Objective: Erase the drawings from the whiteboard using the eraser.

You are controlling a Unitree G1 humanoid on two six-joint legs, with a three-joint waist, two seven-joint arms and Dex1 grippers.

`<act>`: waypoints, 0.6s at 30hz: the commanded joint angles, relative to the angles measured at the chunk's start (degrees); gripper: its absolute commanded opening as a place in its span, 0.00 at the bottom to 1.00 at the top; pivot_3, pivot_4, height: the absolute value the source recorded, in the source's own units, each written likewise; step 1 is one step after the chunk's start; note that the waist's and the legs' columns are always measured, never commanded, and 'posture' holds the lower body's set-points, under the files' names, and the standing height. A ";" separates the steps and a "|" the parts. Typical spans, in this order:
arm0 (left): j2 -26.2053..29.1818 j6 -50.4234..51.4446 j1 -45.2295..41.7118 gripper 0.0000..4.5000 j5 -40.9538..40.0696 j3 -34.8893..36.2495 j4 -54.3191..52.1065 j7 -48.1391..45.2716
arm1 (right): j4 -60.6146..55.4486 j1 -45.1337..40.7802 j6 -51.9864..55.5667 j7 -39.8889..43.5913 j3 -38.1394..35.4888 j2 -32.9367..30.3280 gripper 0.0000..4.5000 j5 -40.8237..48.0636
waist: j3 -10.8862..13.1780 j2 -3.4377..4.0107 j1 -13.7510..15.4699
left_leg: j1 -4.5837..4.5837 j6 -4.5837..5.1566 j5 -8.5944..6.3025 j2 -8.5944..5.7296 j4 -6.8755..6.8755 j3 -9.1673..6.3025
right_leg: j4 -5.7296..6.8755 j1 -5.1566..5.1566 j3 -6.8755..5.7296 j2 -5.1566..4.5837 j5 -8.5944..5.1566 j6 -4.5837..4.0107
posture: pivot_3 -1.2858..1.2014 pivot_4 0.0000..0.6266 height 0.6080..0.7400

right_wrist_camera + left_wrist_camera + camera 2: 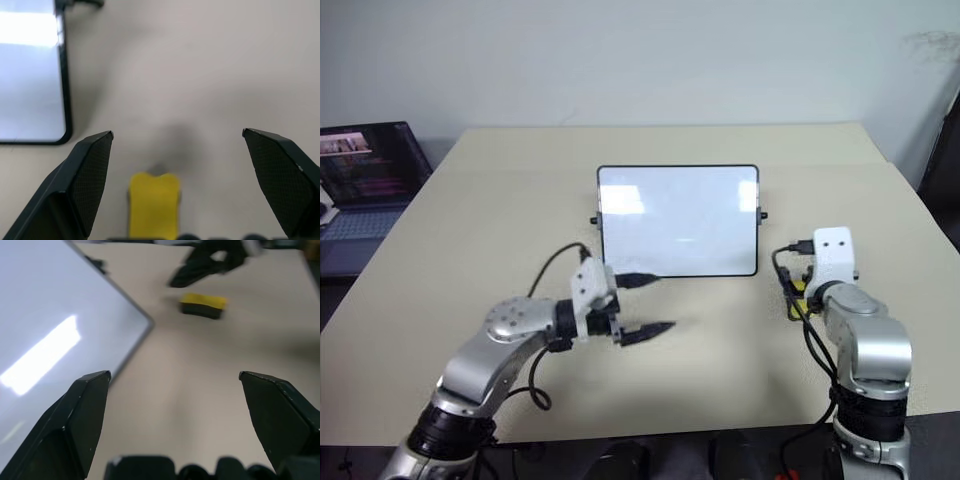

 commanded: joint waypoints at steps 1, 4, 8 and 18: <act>-2.92 -1.53 3.75 1.00 4.20 5.11 -2.62 11.04 | -7.43 5.07 -9.51 -0.16 -2.09 -0.03 1.00 -0.35 | -0.01 0.00 0.00 | 0.00 -0.01 0.00 0.00 0.00 0.00 | 0.01 0.00 0.01 0.00 -0.01 0.01 | 0.52 0.24 1.00; -5.47 -1.82 9.92 1.00 8.04 7.46 -5.58 18.72 | -12.34 15.52 -20.27 0.87 -2.23 3.50 1.00 1.36 | -0.02 -0.01 0.00 | -0.01 -0.04 0.00 0.00 -0.07 -0.06 | -0.03 -0.03 0.05 -0.05 -0.06 0.09 | 0.52 0.24 1.00; -10.29 -5.09 21.43 1.00 13.35 9.20 -9.63 27.90 | -14.76 33.71 -40.05 0.68 -0.25 10.26 1.00 0.17 | -0.03 0.00 0.16 | 0.00 -0.09 -0.06 -0.02 -0.10 -0.09 | -0.09 0.00 0.17 -0.13 -0.15 0.17 | 0.52 0.24 1.00; -14.40 -10.95 41.49 1.00 15.30 14.86 -16.46 33.76 | -7.77 51.45 -61.69 -0.28 7.49 15.70 1.00 -2.09 | -0.03 -0.04 0.15 | 0.17 0.11 -0.15 0.09 0.08 -0.16 | 0.02 0.23 0.16 -0.11 -0.43 0.28 | 0.52 0.24 1.00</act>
